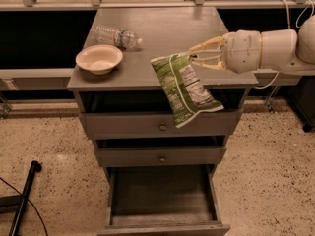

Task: Pick green jalapeno chip bag from bottom drawer and place on counter

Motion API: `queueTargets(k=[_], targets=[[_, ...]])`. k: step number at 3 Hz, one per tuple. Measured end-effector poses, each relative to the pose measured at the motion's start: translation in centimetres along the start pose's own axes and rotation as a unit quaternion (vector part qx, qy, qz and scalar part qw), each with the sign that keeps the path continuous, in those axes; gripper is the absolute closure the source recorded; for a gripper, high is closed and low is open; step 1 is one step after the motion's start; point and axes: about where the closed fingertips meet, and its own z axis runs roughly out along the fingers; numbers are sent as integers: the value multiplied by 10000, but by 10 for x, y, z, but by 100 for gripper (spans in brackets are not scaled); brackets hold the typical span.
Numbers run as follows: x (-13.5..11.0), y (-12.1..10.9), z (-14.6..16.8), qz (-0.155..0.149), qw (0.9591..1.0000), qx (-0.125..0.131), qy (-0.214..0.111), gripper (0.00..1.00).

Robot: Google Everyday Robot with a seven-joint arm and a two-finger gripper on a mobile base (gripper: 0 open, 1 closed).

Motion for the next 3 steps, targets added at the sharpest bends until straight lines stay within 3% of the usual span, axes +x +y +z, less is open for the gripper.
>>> queueTargets(k=[1, 2, 3], targets=[[22, -25, 0, 494, 9981, 232, -281, 100], [61, -55, 3, 1106, 9928, 365, -277, 100], [112, -78, 17, 1614, 9865, 264, 95, 100]])
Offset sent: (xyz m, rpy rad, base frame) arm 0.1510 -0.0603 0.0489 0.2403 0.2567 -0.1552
